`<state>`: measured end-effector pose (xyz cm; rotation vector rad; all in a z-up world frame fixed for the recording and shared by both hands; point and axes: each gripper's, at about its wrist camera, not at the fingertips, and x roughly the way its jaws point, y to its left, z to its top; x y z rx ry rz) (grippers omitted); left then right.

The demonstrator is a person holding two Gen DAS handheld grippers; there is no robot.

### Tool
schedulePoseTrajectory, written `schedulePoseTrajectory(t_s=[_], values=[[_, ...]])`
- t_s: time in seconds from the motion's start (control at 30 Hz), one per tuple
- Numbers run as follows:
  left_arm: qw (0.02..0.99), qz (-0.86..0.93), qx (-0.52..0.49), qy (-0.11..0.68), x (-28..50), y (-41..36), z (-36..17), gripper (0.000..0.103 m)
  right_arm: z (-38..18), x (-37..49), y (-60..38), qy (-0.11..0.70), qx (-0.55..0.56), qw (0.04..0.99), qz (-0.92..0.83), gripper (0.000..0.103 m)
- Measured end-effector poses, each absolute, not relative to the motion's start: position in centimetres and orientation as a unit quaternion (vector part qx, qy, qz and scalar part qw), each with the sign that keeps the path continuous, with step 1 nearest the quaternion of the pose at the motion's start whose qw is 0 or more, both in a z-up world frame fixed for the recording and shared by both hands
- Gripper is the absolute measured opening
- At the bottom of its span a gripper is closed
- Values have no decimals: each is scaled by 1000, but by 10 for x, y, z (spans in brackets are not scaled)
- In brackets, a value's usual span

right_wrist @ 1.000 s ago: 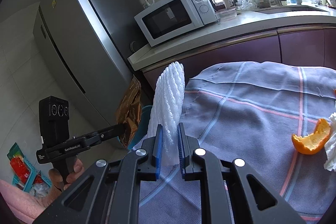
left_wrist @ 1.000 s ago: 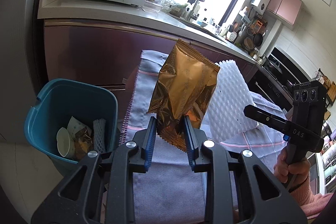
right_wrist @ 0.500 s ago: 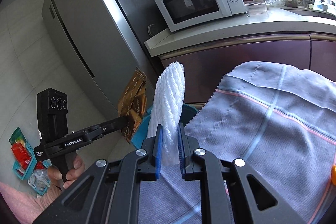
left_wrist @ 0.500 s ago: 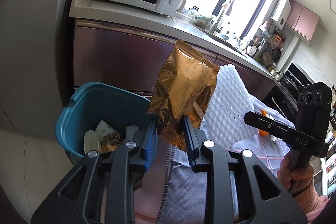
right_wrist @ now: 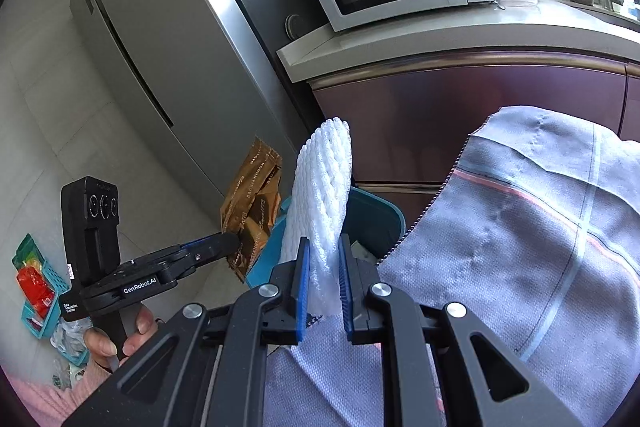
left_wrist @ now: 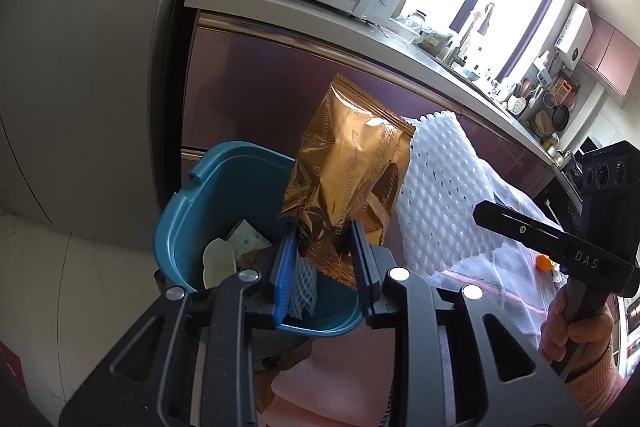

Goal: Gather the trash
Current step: 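Carry gold bag in left gripper and netting in right gripper to the teal bin, then open left gripper over the bin while right gripper releases the netting into it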

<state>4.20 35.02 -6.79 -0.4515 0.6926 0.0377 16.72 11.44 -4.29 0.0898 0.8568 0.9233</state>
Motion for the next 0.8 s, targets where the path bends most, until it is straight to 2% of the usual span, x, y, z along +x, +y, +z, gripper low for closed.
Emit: schedulePoseTrajectory(t_s=[0.57,0.8], values=[[892,50,-227,388,74,369,-117,28,-82,192,163,455,8,791,408,14],[886,60,-221,404,88,365,-130,30,-92,202,183,473,-4,783,403,18]])
